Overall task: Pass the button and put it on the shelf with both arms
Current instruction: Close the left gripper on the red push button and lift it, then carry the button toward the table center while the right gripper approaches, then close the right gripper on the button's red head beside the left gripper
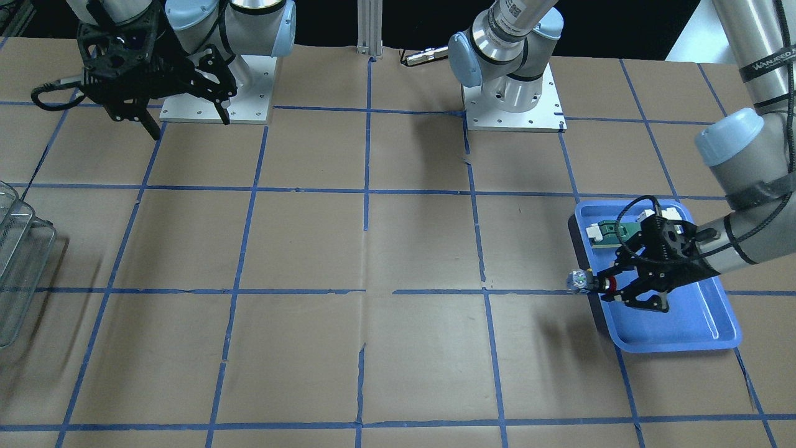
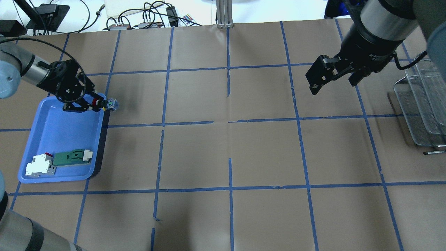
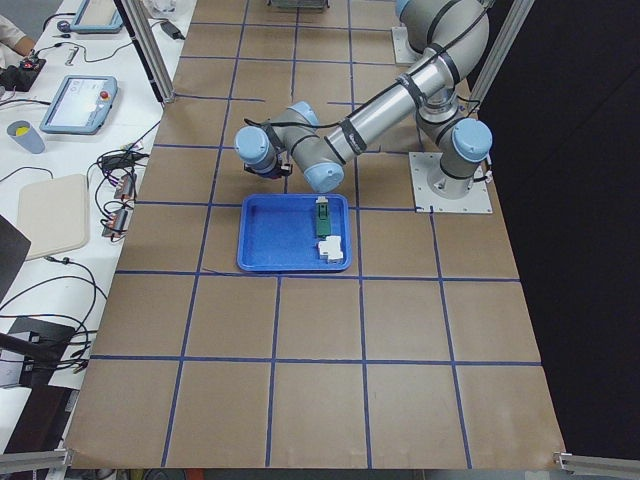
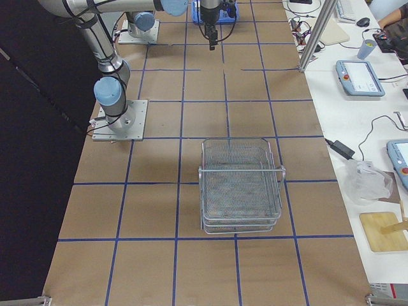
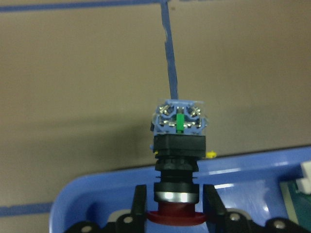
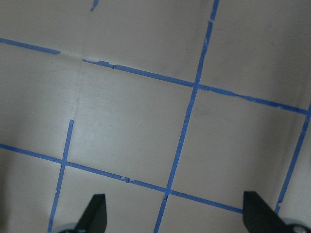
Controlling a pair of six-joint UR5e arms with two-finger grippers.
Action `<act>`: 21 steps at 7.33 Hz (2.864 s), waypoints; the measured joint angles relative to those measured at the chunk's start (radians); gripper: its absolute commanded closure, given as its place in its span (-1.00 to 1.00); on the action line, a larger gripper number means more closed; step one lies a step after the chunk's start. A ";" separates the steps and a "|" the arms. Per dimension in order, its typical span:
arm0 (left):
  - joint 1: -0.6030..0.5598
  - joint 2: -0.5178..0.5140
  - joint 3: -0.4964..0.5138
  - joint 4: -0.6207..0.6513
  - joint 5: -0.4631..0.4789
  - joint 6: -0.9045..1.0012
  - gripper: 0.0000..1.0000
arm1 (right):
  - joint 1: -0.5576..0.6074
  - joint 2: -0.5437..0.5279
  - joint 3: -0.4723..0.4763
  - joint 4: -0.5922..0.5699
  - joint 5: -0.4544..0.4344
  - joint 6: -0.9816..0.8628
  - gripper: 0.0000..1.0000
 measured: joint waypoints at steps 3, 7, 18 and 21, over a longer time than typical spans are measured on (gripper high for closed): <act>-0.244 0.050 0.008 0.018 -0.115 -0.314 1.00 | -0.031 0.028 0.000 -0.076 0.111 -0.386 -1.00; -0.478 0.100 0.009 0.141 -0.319 -0.561 1.00 | -0.213 0.029 0.046 -0.073 0.351 -0.980 -1.00; -0.762 0.195 -0.033 0.473 -0.371 -1.068 1.00 | -0.226 0.018 0.134 -0.008 0.583 -1.266 -1.00; -0.763 0.199 -0.036 0.474 -0.373 -1.064 1.00 | -0.211 -0.020 0.136 0.005 0.583 -1.296 -1.00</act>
